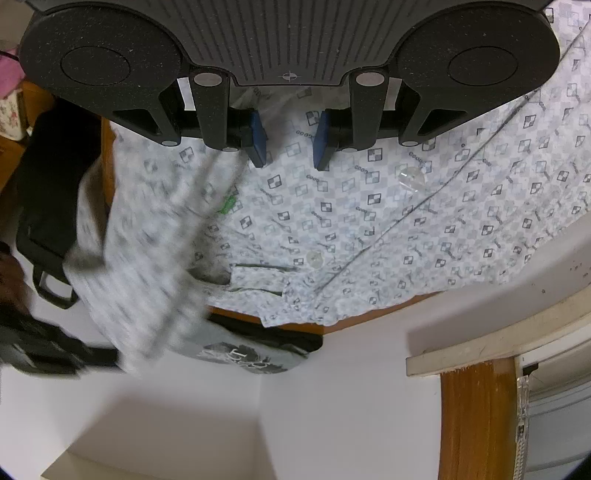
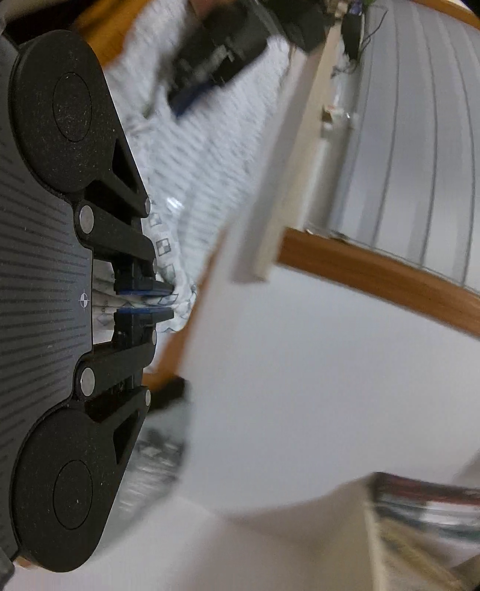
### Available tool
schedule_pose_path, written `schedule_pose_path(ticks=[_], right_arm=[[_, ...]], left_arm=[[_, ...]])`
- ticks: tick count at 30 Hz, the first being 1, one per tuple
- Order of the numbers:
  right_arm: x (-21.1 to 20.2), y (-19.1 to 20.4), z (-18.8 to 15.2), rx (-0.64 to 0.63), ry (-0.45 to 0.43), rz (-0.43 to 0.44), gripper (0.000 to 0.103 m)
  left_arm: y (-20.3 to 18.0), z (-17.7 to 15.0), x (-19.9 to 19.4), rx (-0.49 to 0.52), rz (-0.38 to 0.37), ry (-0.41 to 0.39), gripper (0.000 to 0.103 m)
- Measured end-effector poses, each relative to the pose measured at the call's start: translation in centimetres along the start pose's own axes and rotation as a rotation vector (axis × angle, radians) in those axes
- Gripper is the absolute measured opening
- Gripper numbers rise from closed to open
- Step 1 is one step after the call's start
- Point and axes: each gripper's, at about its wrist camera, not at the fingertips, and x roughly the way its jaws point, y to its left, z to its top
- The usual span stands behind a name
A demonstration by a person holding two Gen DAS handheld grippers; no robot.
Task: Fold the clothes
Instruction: 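Grasp the shirt fabric with the right gripper and lift it up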
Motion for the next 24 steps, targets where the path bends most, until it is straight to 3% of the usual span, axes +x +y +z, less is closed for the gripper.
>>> schedule_pose_path(ticks=[4,6,7,8,10,11,15,19,24], right_arm=[[5.8,1.9,-2.0,0.003,0.152,0.030,0.010],[6.8,1.5,-3.2,0.069,0.208,0.035,0.014],[6.6,1.0,-3.6,0.111,0.211,0.034,0.023],[6.0,0.5,-3.9,0.145,0.209,0.035,0.040],[4.0,-0.8,-4.4,0.203,0.193,0.028,0.059],[2.9,-1.4,-4.8,0.236,0.196,0.044,0.064],[-0.2,-2.4,-7.4,0.265,0.244,0.104,0.065],[-1.3,-1.9,-9.1,0.271,0.257,0.145,0.080],[-0.5,-1.0,-9.3,0.287,0.258,0.163,0.080]], left_arm=[[0.1,0.0,0.0,-0.006,-0.005,-0.001,0.031],[0.1,0.0,0.0,-0.004,-0.004,-0.001,0.031],[0.1,0.0,0.0,-0.003,-0.003,-0.001,0.031],[0.0,0.0,0.1,-0.002,-0.002,-0.001,0.031],[0.0,0.0,0.1,-0.003,-0.002,-0.001,0.031],[0.0,0.0,0.1,-0.003,-0.002,-0.001,0.031],[0.1,0.0,0.1,-0.006,-0.005,-0.001,0.031],[0.2,0.0,0.1,-0.009,-0.008,-0.002,0.031],[0.2,0.0,0.1,-0.008,-0.009,-0.002,0.031]])
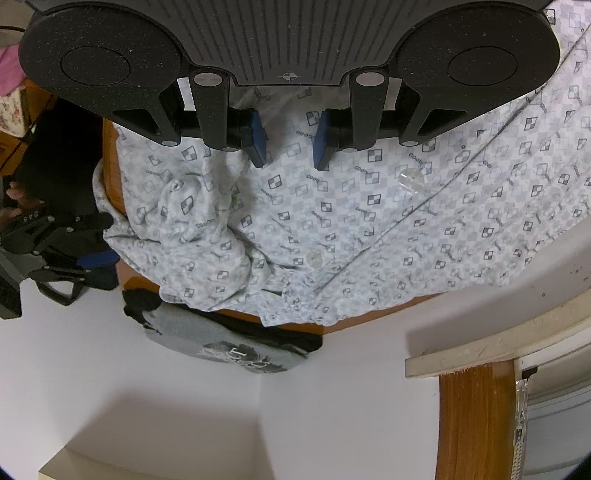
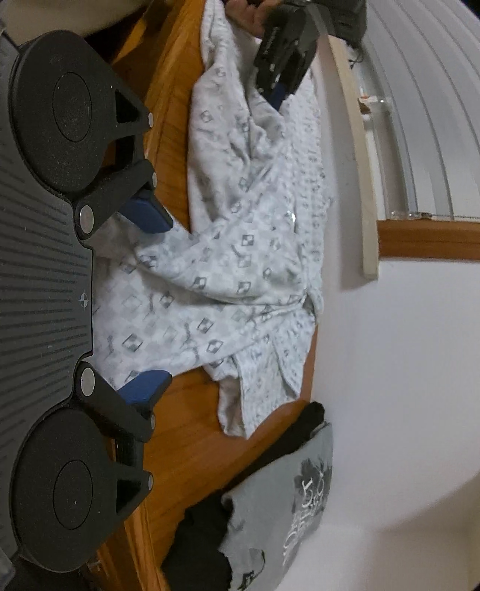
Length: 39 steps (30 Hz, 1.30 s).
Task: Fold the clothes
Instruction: 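Grasp the shirt fabric with the right gripper and lift it up, then release the fabric with the right gripper and move back over the shirt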
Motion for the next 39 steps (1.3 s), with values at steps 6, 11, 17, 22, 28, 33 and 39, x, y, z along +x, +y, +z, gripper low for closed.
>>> schedule_pose_path(ticks=[6,11,17,22,28,33,39], right_arm=[[-0.9,0.4,1.3,-0.038,-0.007,0.015,0.005],[-3.3,1.6,6.6,-0.215,-0.082,-0.126,0.004],[0.3,5.3,16.4,-0.486,-0.194,-0.235,0.005],[5.9,5.9,17.6,-0.395,-0.085,-0.143,0.033],[5.5,2.5,10.6,-0.285,0.053,-0.102,0.069],[4.1,-2.5,4.7,-0.098,0.112,-0.131,0.075],[2.9,-4.7,2.4,0.040,0.086,-0.100,0.066]], left_arm=[[0.0,0.0,0.0,0.000,0.000,-0.001,0.031],[-0.1,0.0,-0.1,0.001,0.002,-0.001,0.031],[-0.1,0.0,-0.1,0.008,0.005,0.000,0.031],[0.0,0.0,-0.1,0.005,0.002,0.000,0.031],[0.1,0.1,-0.1,-0.001,0.003,0.000,0.031],[0.1,0.1,-0.2,-0.007,0.005,-0.001,0.033],[0.9,0.0,-0.5,-0.057,0.036,-0.018,0.042]])
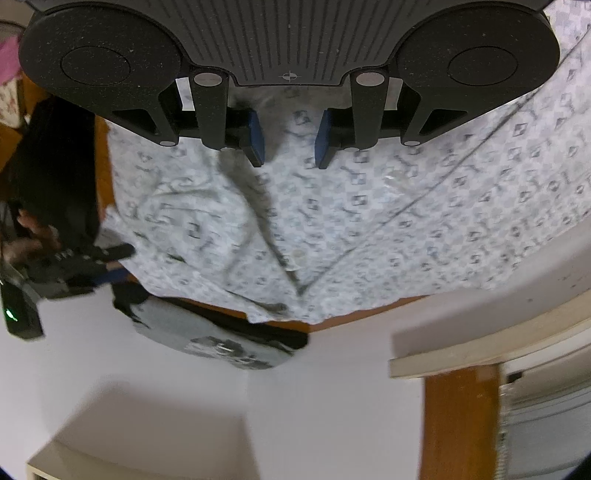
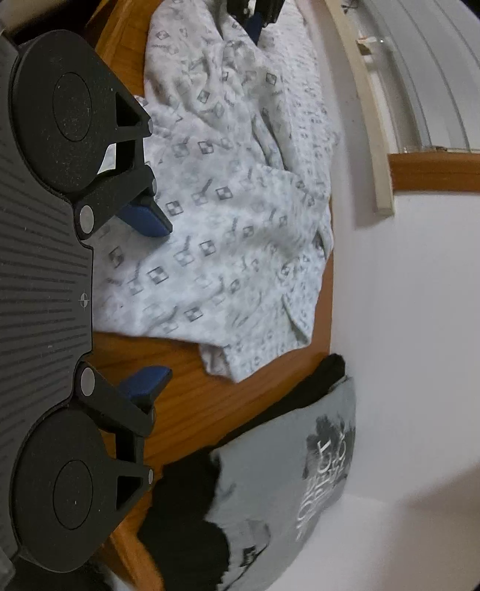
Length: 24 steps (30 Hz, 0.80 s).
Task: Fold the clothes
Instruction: 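Release the fabric with the right gripper and move back over the shirt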
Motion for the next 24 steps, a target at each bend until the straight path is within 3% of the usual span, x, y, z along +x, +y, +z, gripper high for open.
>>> schedule_pose_path(ticks=[2,3,5,8,10,13,15,16,17,18,24], right_arm=[[0.0,0.5,0.3,-0.024,0.007,0.035,0.020],[0.0,1.0,0.6,-0.050,0.007,0.038,0.011],[-0.6,2.0,1.6,-0.124,-0.020,0.002,0.006],[-1.5,3.4,5.1,-0.199,-0.109,-0.027,0.005],[-1.3,4.6,8.7,-0.266,-0.185,-0.046,0.005],[-0.5,6.6,15.1,-0.277,-0.419,-0.128,0.005],[-0.1,7.8,18.8,-0.209,-0.560,-0.204,0.014],[0.2,8.6,20.1,-0.178,-0.580,-0.216,0.029],[0.5,9.2,20.7,-0.192,-0.552,-0.191,0.048],[0.8,9.8,20.9,-0.215,-0.504,-0.161,0.052],[2.3,9.1,15.3,-0.288,-0.242,-0.032,0.053]], left_arm=[[0.6,-0.1,-0.5,-0.033,0.003,-0.027,0.051],[0.8,-0.1,-0.7,-0.049,0.004,-0.042,0.051],[1.3,-0.1,-1.3,-0.077,0.005,-0.071,0.054],[1.4,-0.2,-2.1,-0.079,0.041,-0.087,0.065],[1.7,-0.3,-2.8,-0.092,0.050,-0.102,0.065],[2.1,-0.4,-4.0,-0.103,0.054,-0.126,0.073],[2.3,-0.4,-4.5,-0.098,0.062,-0.136,0.076],[2.4,-0.3,-4.5,-0.102,0.060,-0.135,0.076],[2.4,-0.1,-4.4,-0.108,0.052,-0.131,0.076],[2.2,0.0,-4.3,-0.104,0.041,-0.126,0.076],[-0.5,1.1,-2.5,-0.035,-0.035,-0.073,0.076]])
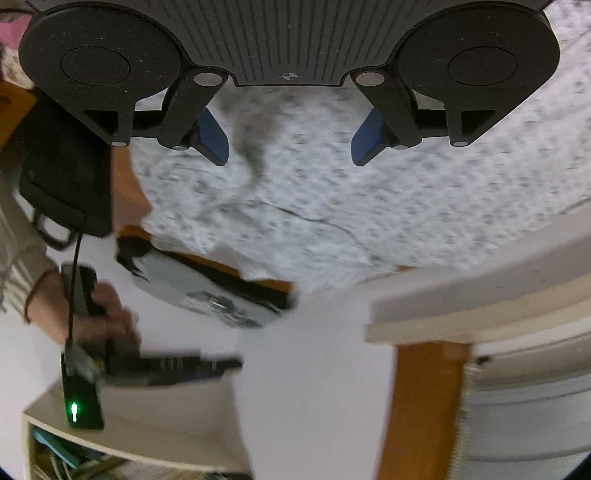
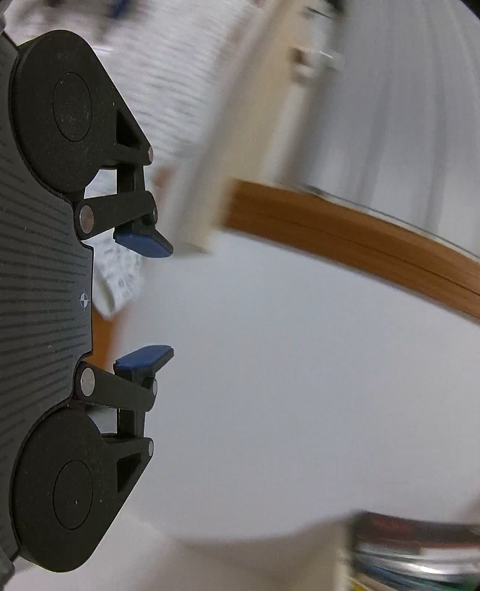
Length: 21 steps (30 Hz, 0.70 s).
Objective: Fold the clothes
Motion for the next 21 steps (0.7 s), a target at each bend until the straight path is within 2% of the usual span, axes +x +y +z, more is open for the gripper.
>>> schedule_pose_path(ticks=[3,5,7,9,10,11,12,13,14,18,21], right_arm=[[0.7,-0.3,-3.6,0.019,0.140,0.098,0.053],[1.6,-0.5,-5.6,0.040,0.210,0.154,0.053],[1.9,-0.7,-6.8,0.080,0.243,0.193,0.053],[2.5,-1.2,-7.3,0.125,0.266,0.248,0.053],[2.4,-1.4,-7.5,0.143,0.268,0.276,0.053],[2.2,-1.6,-7.8,0.153,0.271,0.295,0.051],[2.2,-1.8,-8.0,0.160,0.276,0.308,0.048],[1.8,-2.1,-8.3,0.167,0.274,0.313,0.023],[1.2,-2.3,-8.5,0.169,0.267,0.317,0.007],[-3.2,-4.0,-8.6,0.199,0.194,0.272,0.007],[-7.4,-5.5,-9.5,0.253,0.188,0.228,0.007]], left_arm=[[-1.4,0.6,1.9,0.046,-0.027,0.051,0.075],[-2.1,1.0,3.4,0.066,-0.040,0.083,0.068],[-2.0,1.3,4.7,0.042,-0.060,0.107,0.064],[-1.7,1.3,5.6,0.022,-0.088,0.122,0.053],[-1.6,1.3,5.8,0.014,-0.099,0.120,0.043],[-1.5,1.2,5.9,0.007,-0.108,0.115,0.028],[-1.4,1.1,5.8,0.002,-0.122,0.105,0.018],[-1.3,1.1,5.6,-0.006,-0.130,0.085,0.009],[-1.1,1.1,5.3,-0.016,-0.126,0.060,0.005],[-0.5,1.3,3.3,-0.066,-0.108,-0.044,0.005],[-0.2,1.7,2.8,-0.089,-0.102,-0.052,0.005]])
